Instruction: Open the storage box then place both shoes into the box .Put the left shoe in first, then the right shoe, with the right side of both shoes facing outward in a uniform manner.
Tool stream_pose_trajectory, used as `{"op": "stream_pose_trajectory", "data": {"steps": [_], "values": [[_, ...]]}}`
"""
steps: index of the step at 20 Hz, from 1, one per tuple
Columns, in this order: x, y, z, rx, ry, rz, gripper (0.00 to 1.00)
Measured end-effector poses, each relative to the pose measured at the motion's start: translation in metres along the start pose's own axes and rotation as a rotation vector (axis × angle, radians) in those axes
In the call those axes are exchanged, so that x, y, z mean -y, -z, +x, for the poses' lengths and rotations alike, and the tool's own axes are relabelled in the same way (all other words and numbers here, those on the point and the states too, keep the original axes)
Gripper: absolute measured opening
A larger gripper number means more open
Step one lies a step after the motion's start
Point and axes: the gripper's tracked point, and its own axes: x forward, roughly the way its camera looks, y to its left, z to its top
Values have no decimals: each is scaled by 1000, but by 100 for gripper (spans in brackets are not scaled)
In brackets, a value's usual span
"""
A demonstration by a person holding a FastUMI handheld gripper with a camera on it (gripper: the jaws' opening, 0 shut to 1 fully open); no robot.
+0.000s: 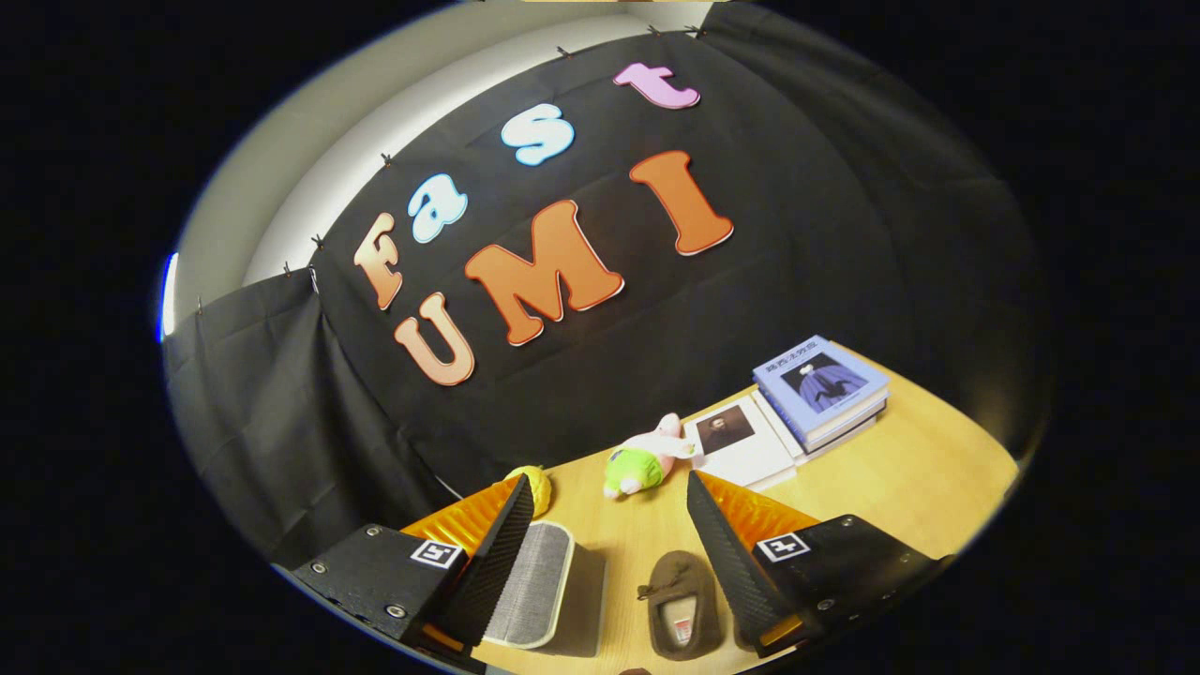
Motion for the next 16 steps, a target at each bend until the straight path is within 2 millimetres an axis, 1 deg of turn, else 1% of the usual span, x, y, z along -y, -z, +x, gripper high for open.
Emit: {"op": "stream_pose_trajectory", "data": {"steps": [1,3,7,10,11,14,16], "values": [[-3,7,7,-19,-14,11,98],[-10,21,13,-61,-45,29,98],[-21,55,34,-135,-98,71,98],[-36,84,43,-208,-157,113,98],[-38,94,44,-235,-168,127,98],[-34,124,53,-303,-179,166,98],[-37,143,57,-349,-201,214,98]]}}
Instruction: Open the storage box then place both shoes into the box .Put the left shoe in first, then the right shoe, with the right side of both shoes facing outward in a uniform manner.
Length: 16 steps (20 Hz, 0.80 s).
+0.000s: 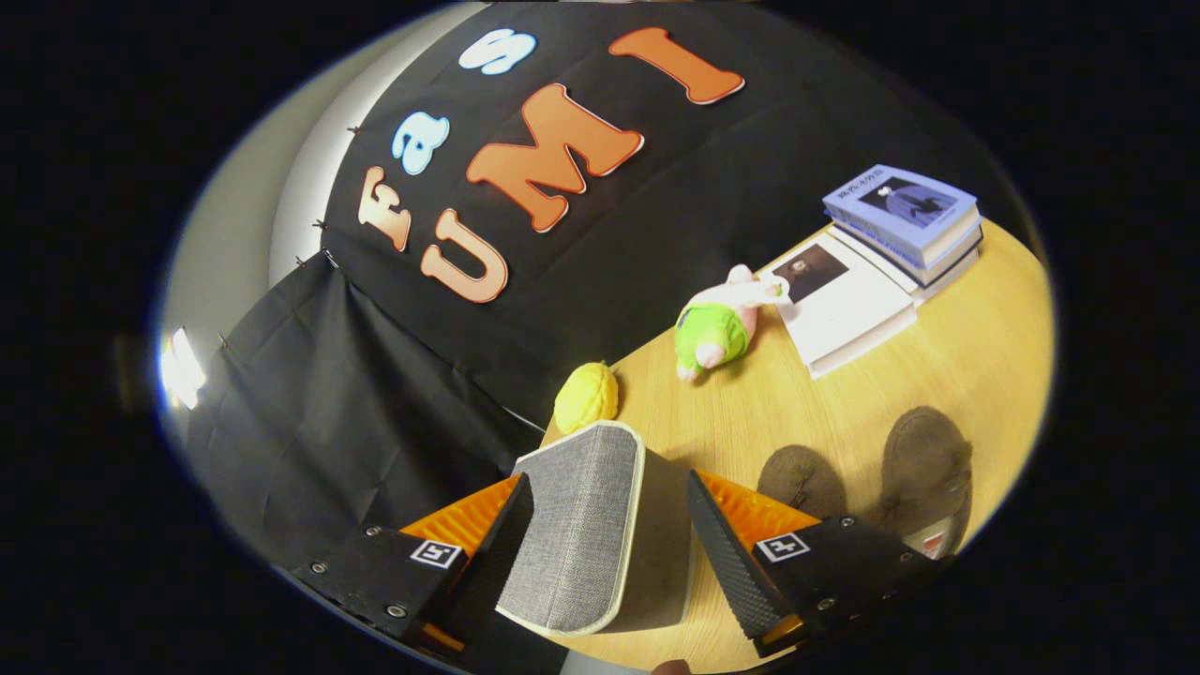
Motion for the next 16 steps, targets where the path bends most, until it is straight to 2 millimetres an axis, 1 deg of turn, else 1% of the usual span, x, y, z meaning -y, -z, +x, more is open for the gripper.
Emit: {"op": "stream_pose_trajectory", "data": {"steps": [5,11,13,16], "values": [[6,31,21,-88,-52,79,98],[8,66,39,-191,-78,120,98],[3,73,44,-217,-103,137,98],[-4,79,55,-241,-128,161,98]]}}
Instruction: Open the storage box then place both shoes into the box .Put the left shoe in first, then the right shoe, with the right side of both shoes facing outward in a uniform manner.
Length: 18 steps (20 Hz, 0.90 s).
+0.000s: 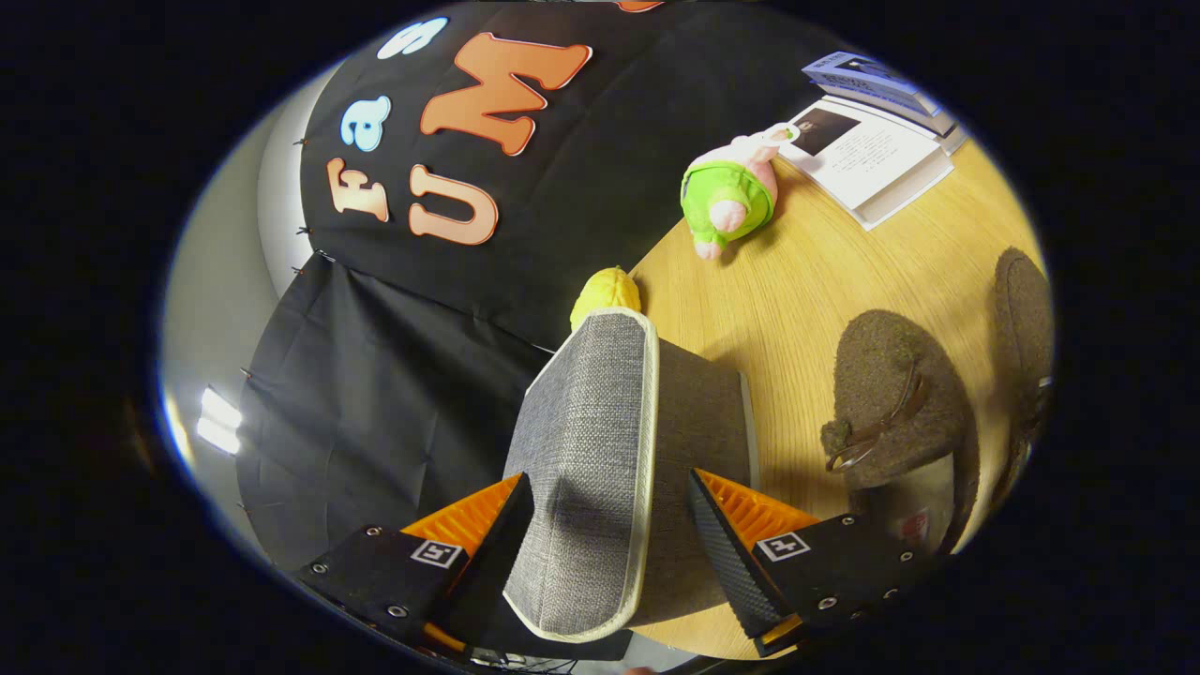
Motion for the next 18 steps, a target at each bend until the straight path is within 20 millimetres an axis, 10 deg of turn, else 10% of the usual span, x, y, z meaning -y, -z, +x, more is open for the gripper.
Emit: {"op": "stream_pose_trajectory", "data": {"steps": [6,13,18], "values": [[-5,-1,0,-5,-37,59,81],[-13,-25,-19,112,-25,121,9],[-47,-28,-24,162,-8,68,1]]}}
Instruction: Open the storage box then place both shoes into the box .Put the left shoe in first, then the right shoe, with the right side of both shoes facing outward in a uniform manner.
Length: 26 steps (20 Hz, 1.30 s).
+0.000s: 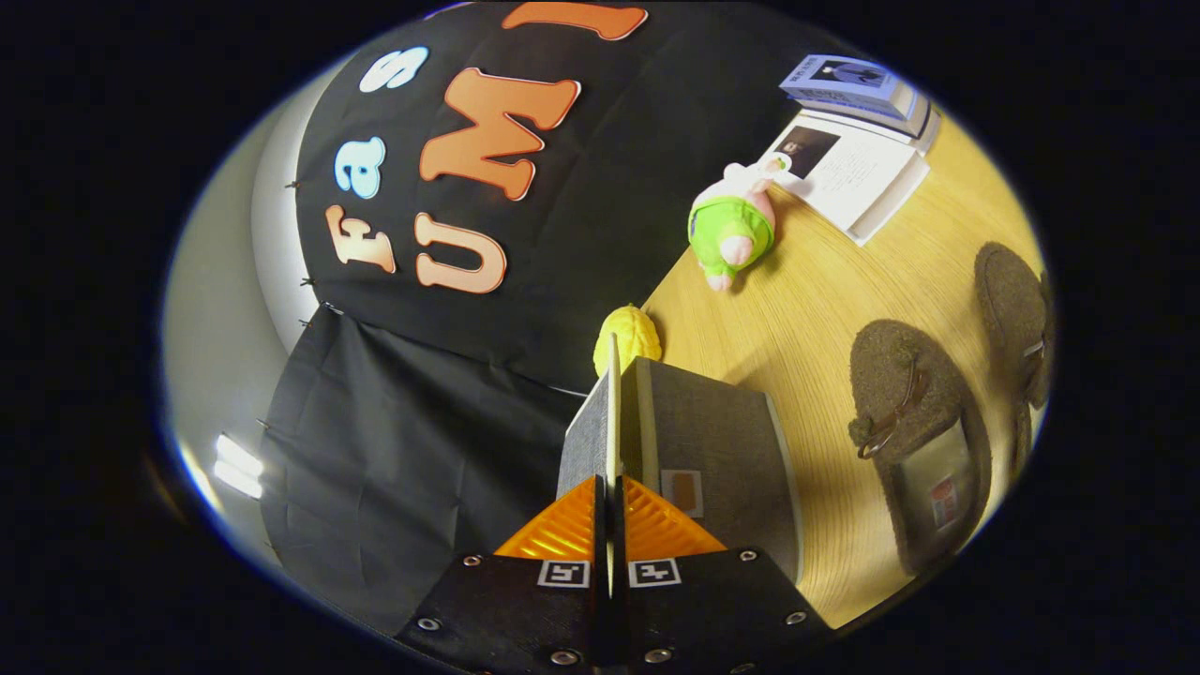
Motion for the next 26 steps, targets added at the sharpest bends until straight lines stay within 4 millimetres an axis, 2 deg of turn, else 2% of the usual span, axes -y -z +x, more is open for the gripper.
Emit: {"op": "stream_pose_trajectory", "data": {"steps": [3,8,13,17,21,26], "values": [[-36,-5,-3,65,-26,-29,1],[-83,-7,-3,141,1,-73,1],[-141,11,5,181,30,-108,1],[-179,30,29,195,41,-162,1],[-207,53,54,173,29,-162,1],[-227,82,86,128,35,-192,1]]}}
